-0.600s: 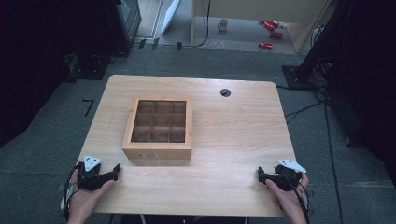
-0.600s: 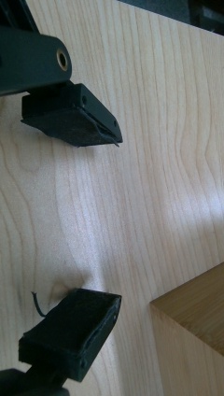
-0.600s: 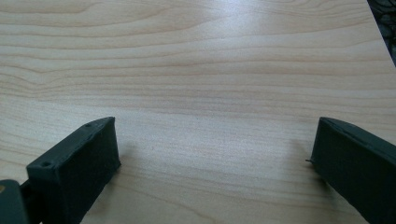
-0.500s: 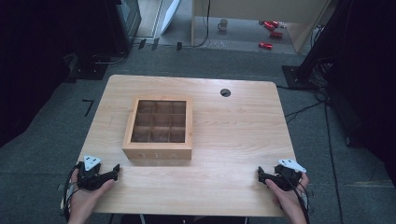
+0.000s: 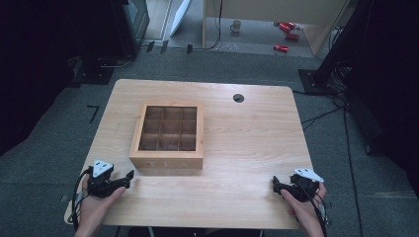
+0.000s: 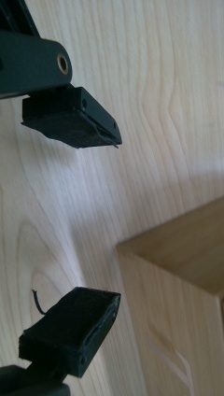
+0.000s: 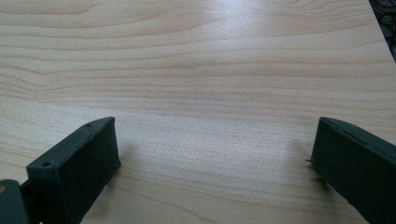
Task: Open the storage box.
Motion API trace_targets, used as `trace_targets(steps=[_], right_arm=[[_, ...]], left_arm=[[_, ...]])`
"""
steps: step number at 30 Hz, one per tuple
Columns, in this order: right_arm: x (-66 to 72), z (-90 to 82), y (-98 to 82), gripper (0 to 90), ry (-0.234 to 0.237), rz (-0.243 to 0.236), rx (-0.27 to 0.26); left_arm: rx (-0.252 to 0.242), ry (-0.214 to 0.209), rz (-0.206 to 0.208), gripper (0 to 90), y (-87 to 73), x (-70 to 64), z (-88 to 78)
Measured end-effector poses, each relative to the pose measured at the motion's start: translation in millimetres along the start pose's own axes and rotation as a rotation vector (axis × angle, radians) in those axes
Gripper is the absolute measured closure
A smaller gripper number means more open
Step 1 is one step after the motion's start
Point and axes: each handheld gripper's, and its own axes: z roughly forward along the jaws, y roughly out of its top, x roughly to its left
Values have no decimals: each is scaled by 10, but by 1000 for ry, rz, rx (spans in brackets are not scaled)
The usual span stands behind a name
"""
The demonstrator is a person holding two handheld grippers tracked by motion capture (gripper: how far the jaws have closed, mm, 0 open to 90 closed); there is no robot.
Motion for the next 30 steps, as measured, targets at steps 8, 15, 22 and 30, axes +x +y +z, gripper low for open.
trace_targets(steps=[8,15,22,30], right_arm=[[11,-15,43,70,3,-4,20],[141,-110,176,73,36,-11,-15],[412,-166,336,75,105,-51,-41],[848,-214,526,76,184,-119,-84]], left_arm=[[-25,-39,19,208,210,-120,-50],[-32,-91,12,221,281,-139,-9],[-52,-107,5,259,349,-150,47],[-66,-140,52,359,354,-233,63]])
